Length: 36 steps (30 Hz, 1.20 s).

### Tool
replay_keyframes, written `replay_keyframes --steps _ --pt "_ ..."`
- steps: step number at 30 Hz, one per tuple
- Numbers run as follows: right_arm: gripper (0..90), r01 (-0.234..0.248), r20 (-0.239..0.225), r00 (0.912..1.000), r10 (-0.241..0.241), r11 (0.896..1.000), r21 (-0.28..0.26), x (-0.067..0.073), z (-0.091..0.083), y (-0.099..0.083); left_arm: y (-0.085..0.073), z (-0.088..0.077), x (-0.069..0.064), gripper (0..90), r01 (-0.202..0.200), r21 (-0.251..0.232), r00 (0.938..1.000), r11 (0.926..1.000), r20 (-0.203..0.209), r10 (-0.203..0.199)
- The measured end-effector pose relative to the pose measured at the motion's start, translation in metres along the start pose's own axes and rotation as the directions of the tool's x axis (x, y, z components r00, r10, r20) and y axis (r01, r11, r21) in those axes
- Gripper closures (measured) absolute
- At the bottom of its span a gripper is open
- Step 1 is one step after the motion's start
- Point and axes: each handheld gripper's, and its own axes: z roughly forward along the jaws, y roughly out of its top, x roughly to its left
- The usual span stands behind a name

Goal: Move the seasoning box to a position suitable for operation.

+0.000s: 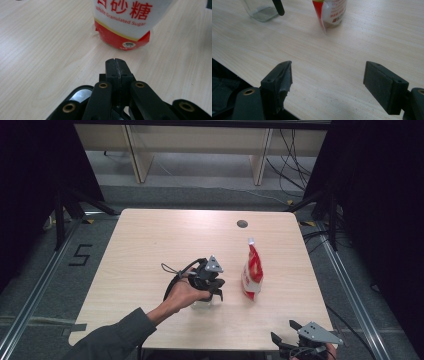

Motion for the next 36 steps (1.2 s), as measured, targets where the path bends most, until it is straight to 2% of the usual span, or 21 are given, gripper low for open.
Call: replay_keyframes --steps 11,12,14,15,17,20,21,22,23,28,29,30,31,32,33,34,35,36 --pt "24.4 -0.001 0.002 1.0000 0.001 1.000 -0.006 0.001 0.000 0.000 -0.011 -0.015 -0.015 89.0 -0.044 0.029 0.9982 0.9986 0.043 0.043" --pt "24.4 -0.002 0.002 1.0000 0.002 1.000 -0.005 0.001 0.000 0.000 -0.013 -0.016 -0.016 89.0 -0.060 0.029 0.9971 0.9978 0.049 0.058" --pt "24.4 0.002 0.002 1.0000 -0.002 1.000 -0.002 0.000 0.000 0.000 -0.016 -0.019 -0.020 89.0 -0.068 0.027 0.9968 0.9973 0.044 0.067" --pt "24.4 -0.033 0.003 0.9994 0.033 0.999 0.011 0.003 -0.001 0.000 -0.017 -0.021 -0.021 89.0 -0.081 0.031 0.9957 0.9962 0.047 0.080" --pt "24.4 -0.039 -0.001 0.9992 0.039 0.999 0.016 0.003 -0.001 0.000 -0.021 -0.024 -0.024 89.0 -0.081 0.021 0.9953 0.9965 0.054 0.080" --pt "24.4 -0.028 0.004 0.9996 0.028 1.000 0.004 0.003 0.000 -0.001 -0.026 -0.029 -0.026 89.0 -0.098 0.029 0.9935 0.9948 0.061 0.096" --pt "24.4 -0.006 0.000 1.0000 0.006 1.000 -0.002 0.001 0.001 0.000 -0.028 -0.031 -0.028 89.0 -0.107 0.025 0.9926 0.9940 0.061 0.105" --pt "24.4 -0.004 -0.001 1.0000 0.004 1.000 0.002 0.001 0.001 0.000 -0.030 -0.033 -0.028 89.0 -0.121 0.031 0.9902 0.9922 0.074 0.118" --pt "24.4 -0.005 -0.003 1.0000 0.005 1.000 0.004 0.001 0.001 0.000 -0.032 -0.035 -0.029 89.0 -0.119 0.028 0.9910 0.9925 0.064 0.117" --pt "24.4 0.001 0.006 1.0000 -0.001 1.000 -0.004 0.001 0.002 -0.001 -0.039 -0.044 -0.028 89.0 -0.133 0.038 0.9889 0.9904 0.073 0.130" --pt "24.4 -0.016 0.001 0.9999 0.016 1.000 -0.001 0.002 0.001 -0.001 -0.042 -0.046 -0.028 89.0 -0.124 0.037 0.9894 0.9916 0.081 0.121" --pt "24.4 -0.016 0.001 0.9999 0.016 1.000 0.000 0.002 0.001 -0.001 -0.044 -0.049 -0.027 89.0 -0.133 0.046 0.9881 0.9900 0.084 0.129" --pt "24.4 -0.016 0.001 0.9999 0.016 1.000 0.000 0.002 0.001 -0.001 -0.046 -0.051 -0.026 89.0 -0.143 0.040 0.9871 0.9889 0.079 0.139" --pt "24.4 -0.016 0.002 0.9999 0.016 1.000 -0.001 0.002 0.001 -0.001 -0.048 -0.053 -0.026 89.0 -0.144 0.051 0.9871 0.9883 0.078 0.139" --pt "24.4 -0.015 0.003 0.9999 0.015 1.000 0.000 0.002 0.002 -0.001 -0.050 -0.055 -0.026 89.0 -0.137 0.043 0.9879 0.9897 0.080 0.133" --pt "24.4 -0.014 0.003 0.9999 0.014 1.000 0.000 0.002 0.002 -0.001 -0.051 -0.057 -0.024 89.0 -0.154 0.048 0.9860 0.9868 0.072 0.151" --pt "24.4 -0.039 0.004 0.9992 0.039 0.999 0.011 0.004 0.001 -0.001 -0.054 -0.058 -0.024 89.1 -0.144 0.048 0.9881 0.9884 0.061 0.141" --pt "24.3 -0.033 0.003 0.9995 0.033 0.999 0.010 0.004 0.001 -0.001 -0.056 -0.060 -0.023 89.1 -0.137 0.049 0.9889 0.9894 0.065 0.134"
